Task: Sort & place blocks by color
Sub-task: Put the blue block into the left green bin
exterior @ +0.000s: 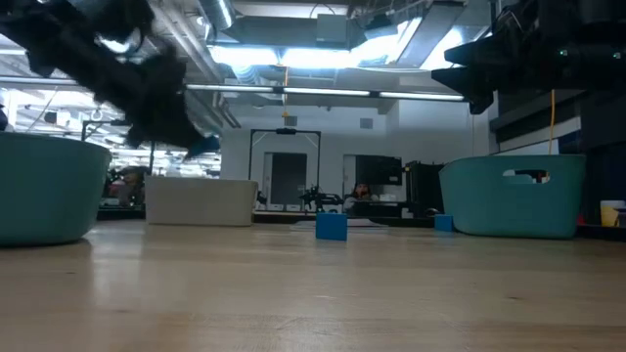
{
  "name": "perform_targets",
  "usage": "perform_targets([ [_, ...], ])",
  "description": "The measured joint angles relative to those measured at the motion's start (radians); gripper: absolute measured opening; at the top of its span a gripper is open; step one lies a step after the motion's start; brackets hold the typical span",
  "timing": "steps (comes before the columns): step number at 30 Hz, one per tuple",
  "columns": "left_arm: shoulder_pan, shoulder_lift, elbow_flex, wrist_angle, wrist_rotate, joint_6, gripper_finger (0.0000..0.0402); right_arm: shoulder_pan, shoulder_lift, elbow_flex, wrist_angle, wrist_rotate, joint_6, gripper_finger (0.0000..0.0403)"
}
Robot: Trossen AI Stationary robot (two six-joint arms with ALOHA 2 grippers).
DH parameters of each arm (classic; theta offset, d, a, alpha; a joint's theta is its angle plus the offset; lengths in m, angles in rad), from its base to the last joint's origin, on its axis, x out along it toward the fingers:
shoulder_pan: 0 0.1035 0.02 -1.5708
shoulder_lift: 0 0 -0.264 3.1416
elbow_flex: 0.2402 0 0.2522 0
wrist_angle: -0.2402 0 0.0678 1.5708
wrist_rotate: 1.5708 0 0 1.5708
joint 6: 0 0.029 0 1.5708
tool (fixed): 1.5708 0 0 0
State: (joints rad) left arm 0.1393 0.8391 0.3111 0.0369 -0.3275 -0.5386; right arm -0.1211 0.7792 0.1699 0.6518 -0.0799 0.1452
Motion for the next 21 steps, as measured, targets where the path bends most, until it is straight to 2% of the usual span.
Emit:
perform_targets([
  [6, -0.098, -0.050, 0.000, 0.362, 0.053, 0.224, 0.0115, 0.000, 0.000, 0.000, 0.000, 0.000, 0.029, 0.0209],
  [10, -0.163, -0.049, 0.001, 0.519, 0.061, 0.336, 0.0115, 0.000, 0.000, 0.000, 0.000, 0.000, 0.034, 0.0209],
  [13, -0.199, -0.041, 0.001, 0.573, 0.038, 0.380, 0.0115, 0.000, 0.000, 0.000, 0.001, 0.000, 0.034, 0.0209],
  [21, -0.231, -0.043, 0.001, 0.586, 0.036, 0.390, 0.0115, 0.000, 0.000, 0.000, 0.001, 0.000, 0.034, 0.0209],
])
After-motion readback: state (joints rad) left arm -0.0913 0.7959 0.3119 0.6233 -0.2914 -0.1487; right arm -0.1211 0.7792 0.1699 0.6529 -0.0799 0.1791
